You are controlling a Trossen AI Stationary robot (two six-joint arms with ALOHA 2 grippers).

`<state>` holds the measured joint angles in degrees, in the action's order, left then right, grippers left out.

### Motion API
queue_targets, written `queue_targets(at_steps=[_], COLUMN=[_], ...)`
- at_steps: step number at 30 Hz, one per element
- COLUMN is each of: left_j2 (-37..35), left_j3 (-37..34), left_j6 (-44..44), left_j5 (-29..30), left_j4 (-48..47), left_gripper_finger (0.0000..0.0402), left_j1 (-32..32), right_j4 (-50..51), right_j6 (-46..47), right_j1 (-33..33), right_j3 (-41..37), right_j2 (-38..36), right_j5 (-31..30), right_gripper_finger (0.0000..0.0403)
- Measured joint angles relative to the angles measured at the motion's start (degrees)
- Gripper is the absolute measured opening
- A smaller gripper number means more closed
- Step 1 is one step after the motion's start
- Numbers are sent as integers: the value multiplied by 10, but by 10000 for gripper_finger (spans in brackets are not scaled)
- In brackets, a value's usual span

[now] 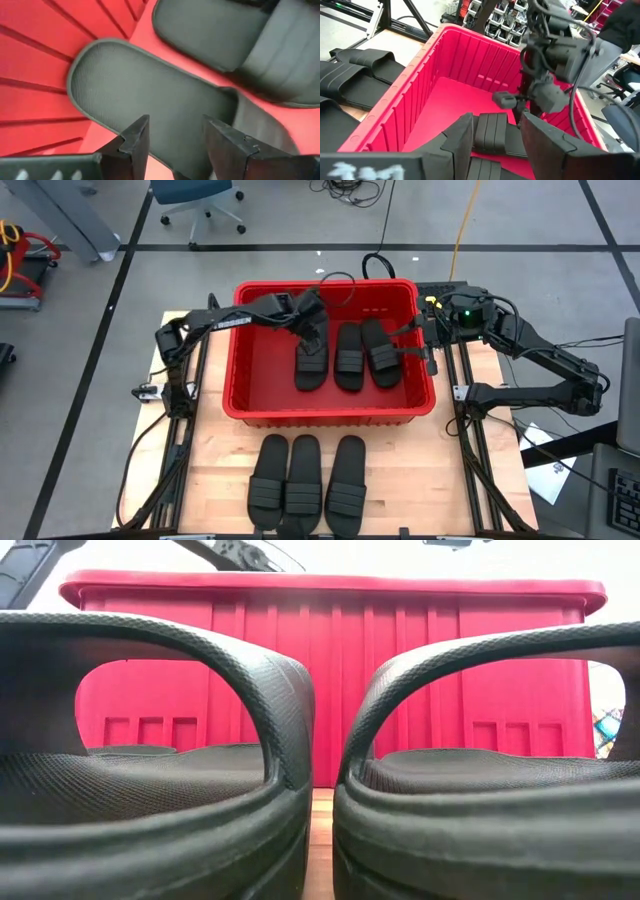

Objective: Pick and place slides into bin
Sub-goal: Put the black slide into the red bin

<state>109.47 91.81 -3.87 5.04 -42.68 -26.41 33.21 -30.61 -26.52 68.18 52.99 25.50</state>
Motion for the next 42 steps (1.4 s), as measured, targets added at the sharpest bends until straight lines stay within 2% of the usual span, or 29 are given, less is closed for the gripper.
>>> queue_targets(at_steps=[5,19,25,28,32,37,42], left_j2=[28,91,91,87,39,-65,-164], left_j3=[0,1,1,0,0,0,1], left_j6=[0,6,12,11,4,-2,-3], left_j5=[29,29,-35,-32,-24,-16,-9], left_j4=[7,19,30,30,30,19,-19], left_gripper_finger=[175,175,175,175,175,175,175], left_j1=[-2,-1,1,5,6,7,31], right_j4=[0,0,0,0,0,0,10], right_j6=[0,6,14,14,14,15,67], right_j1=[0,0,0,0,0,0,4], right_j3=[0,0,0,0,0,0,0], right_j2=[0,0,0,0,0,0,0], right_j5=[0,0,0,0,0,0,0], right_gripper_finger=[157,155,155,155,155,155,155])
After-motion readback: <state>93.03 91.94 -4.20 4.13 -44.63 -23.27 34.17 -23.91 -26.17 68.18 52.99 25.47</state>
